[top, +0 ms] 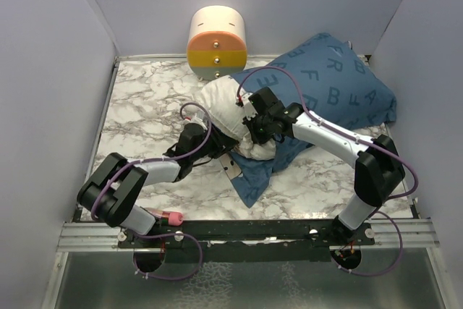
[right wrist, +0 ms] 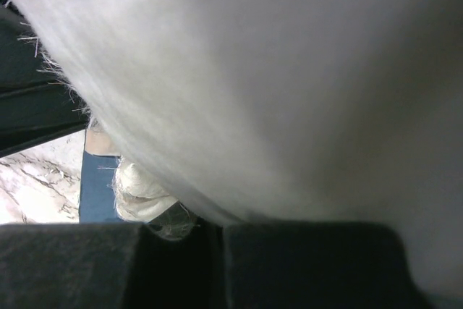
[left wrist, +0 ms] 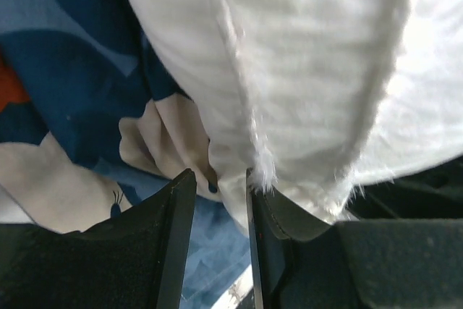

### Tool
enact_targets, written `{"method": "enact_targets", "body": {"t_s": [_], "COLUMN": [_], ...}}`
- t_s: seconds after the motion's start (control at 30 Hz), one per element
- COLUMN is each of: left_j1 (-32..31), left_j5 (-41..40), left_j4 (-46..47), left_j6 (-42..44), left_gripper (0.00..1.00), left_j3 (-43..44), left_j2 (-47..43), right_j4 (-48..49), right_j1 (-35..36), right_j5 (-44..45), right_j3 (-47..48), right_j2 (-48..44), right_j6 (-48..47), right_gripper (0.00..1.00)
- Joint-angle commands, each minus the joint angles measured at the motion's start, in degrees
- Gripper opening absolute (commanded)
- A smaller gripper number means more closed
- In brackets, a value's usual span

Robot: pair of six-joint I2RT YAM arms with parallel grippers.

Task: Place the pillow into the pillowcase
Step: Stuff the pillow into the pillowcase.

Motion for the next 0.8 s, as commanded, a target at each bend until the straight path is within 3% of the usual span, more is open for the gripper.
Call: {"method": "enact_targets", "body": {"t_s": [0.0,0.43,0.63,0.77], "left_j1": [-0.72,-4.05,-4.73,-5.01], "left_j5": [-3.31,-8.10,-11.93,-13.96], "left_j4": [2.75,-10.66,-9.33,-6.24], "left_j6": [0.44,7.30,7.51,7.35], "left_gripper": [0.38,0.37,0.34,0.42], "left_j3": [3.22,10.36,7.84,7.60], "left_j2": [3.88,8.91,7.27,8.80], "right_j4": [-0.96,-0.72,-0.30,-0.12], "right_j1": [-1.20,-1.21,-1.31,-1.29], "right_j5": [3.78,3.21,2.59,1.97], "right_j3": [1.26,1.25,1.09,1.11], "right_j2": [0.65,0.62,0.76,0.98], "right_j6": [0.48,-0.31,-0.41,-0.33], "right_gripper": [0.01,0.01,0.01,0.01]}}
